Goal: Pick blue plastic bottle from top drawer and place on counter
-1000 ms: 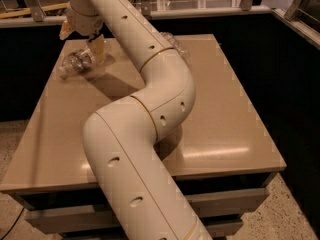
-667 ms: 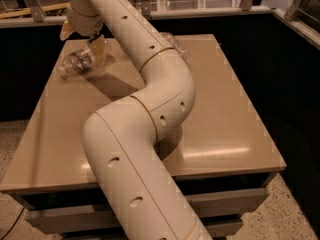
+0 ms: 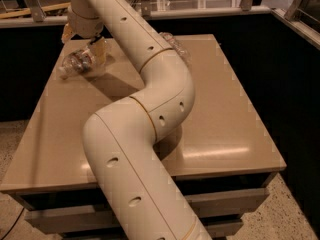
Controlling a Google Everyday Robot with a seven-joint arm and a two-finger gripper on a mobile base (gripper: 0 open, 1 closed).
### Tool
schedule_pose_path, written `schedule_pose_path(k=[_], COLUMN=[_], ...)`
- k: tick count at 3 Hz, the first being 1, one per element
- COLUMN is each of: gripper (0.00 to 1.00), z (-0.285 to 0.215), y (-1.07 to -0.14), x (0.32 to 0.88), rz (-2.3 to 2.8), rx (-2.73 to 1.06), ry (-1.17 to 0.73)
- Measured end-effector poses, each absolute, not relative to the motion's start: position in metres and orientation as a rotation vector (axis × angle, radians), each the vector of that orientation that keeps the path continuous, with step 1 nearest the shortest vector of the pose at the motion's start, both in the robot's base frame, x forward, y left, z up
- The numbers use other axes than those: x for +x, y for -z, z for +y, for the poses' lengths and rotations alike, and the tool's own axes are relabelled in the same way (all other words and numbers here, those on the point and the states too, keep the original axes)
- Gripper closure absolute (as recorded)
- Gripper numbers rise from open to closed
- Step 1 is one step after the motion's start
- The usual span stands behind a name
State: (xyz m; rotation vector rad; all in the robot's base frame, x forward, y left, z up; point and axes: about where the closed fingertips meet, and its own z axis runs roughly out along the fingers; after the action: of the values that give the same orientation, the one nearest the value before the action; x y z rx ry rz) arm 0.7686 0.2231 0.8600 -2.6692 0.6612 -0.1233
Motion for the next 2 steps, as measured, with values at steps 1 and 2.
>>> schedule_pose_path(k=[1,2], gripper=[0.23,0.23], z=[0.2271,0.2290], y=[-0.8554,-0.8534], x=[0.7686,0.7691], rz=[0.661,0.665], rx=[-2.677,-2.680], ry=[0.120,0.122])
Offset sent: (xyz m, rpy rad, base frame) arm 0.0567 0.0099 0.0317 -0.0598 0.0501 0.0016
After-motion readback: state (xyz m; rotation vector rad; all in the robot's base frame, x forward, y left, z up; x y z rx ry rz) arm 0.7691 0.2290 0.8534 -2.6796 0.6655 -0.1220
